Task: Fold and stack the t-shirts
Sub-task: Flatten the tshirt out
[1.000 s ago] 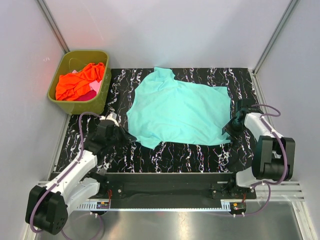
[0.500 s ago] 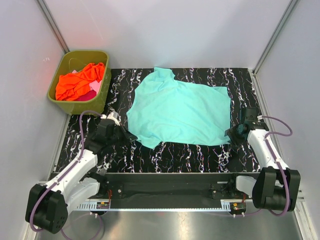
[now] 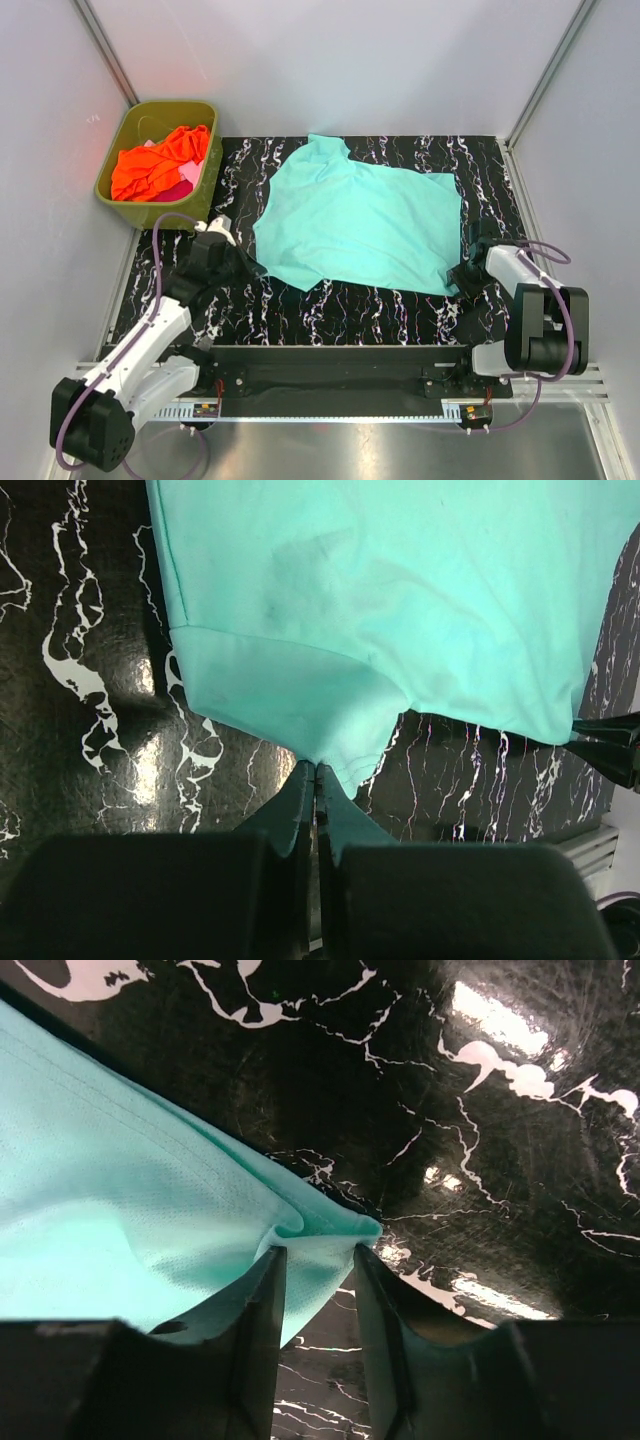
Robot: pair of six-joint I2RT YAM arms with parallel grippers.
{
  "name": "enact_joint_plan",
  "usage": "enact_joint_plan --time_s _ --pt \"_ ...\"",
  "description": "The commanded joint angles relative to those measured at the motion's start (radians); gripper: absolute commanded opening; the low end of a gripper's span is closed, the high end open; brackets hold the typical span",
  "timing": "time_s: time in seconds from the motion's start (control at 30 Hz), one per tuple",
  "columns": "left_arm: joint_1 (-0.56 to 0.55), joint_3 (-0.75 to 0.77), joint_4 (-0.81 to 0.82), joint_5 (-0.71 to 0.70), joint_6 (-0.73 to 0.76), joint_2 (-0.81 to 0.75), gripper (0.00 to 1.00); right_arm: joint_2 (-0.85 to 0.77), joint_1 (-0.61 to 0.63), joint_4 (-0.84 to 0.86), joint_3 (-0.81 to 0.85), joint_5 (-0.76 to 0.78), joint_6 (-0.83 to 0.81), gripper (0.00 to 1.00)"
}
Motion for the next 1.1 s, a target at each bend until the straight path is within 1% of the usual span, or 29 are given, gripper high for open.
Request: enact_joint_plan --time_s 0.0,0.07,0.17,0.23,0.4,0.43,0.53,0.63,0.7,0.8,0.87,0.97,1.0,1.03,1.07 --pt "-0.004 0.046 -0.017 -0.034 0.031 -0.023 0.0 -0.05 -0.003 -0.023 0.031 0.048 -0.048 0.43" --pt "-0.002 0.048 -0.017 -0.02 0.031 -0.028 0.0 -0.106 -0.003 -0.04 0.069 0.053 -0.065 0.46" --pt "-0.004 0.043 -0.016 -0.008 0.03 -0.037 0.0 -0.136 -0.003 -0.057 0.123 0.06 -0.081 0.47" --pt "-0.005 0.04 -0.017 -0.011 0.026 -0.043 0.0 -0.127 -0.003 -0.056 0.142 0.059 -0.078 0.46" --pt "-0.005 0.04 -0.017 -0.009 0.025 -0.04 0.0 -0.058 -0.005 -0.036 0.163 -0.007 -0.061 0.42" --pt "-0.005 0.04 -0.017 -0.006 0.025 -0.039 0.0 -0.052 -0.003 -0.036 0.166 -0.012 -0.058 0.4" --pt "-0.005 0.037 -0.014 -0.006 0.023 -0.042 0.0 -0.055 -0.005 -0.033 0.171 -0.013 -0.045 0.4" --pt "-0.009 0.033 -0.014 -0.012 0.022 -0.047 0.0 -0.049 -0.003 0.042 0.149 -0.048 -0.067 0.41" --pt "-0.009 0.028 -0.012 -0.014 0.022 -0.046 0.0 0.003 -0.003 0.096 0.142 -0.047 -0.096 0.42" --pt "-0.009 0.022 -0.011 -0.017 0.025 -0.037 0.0 0.113 -0.005 0.127 0.195 -0.061 -0.172 0.45" --pt "-0.01 0.014 -0.011 -0.02 0.026 -0.034 0.0 0.188 -0.003 0.137 0.229 -0.058 -0.186 0.45" --pt "-0.01 0.005 -0.012 -0.026 0.031 -0.037 0.0 0.259 -0.003 0.141 0.258 -0.033 -0.19 0.44" --pt "-0.01 0.004 -0.012 -0.029 0.033 -0.039 0.0 0.271 -0.003 0.144 0.264 -0.015 -0.197 0.38" --pt "-0.01 0.002 -0.019 -0.041 0.034 -0.046 0.0 0.29 -0.003 0.141 0.28 0.043 -0.2 0.3" --pt "-0.009 0.002 -0.028 -0.054 0.039 -0.05 0.0 0.296 -0.003 0.141 0.286 0.074 -0.209 0.24"
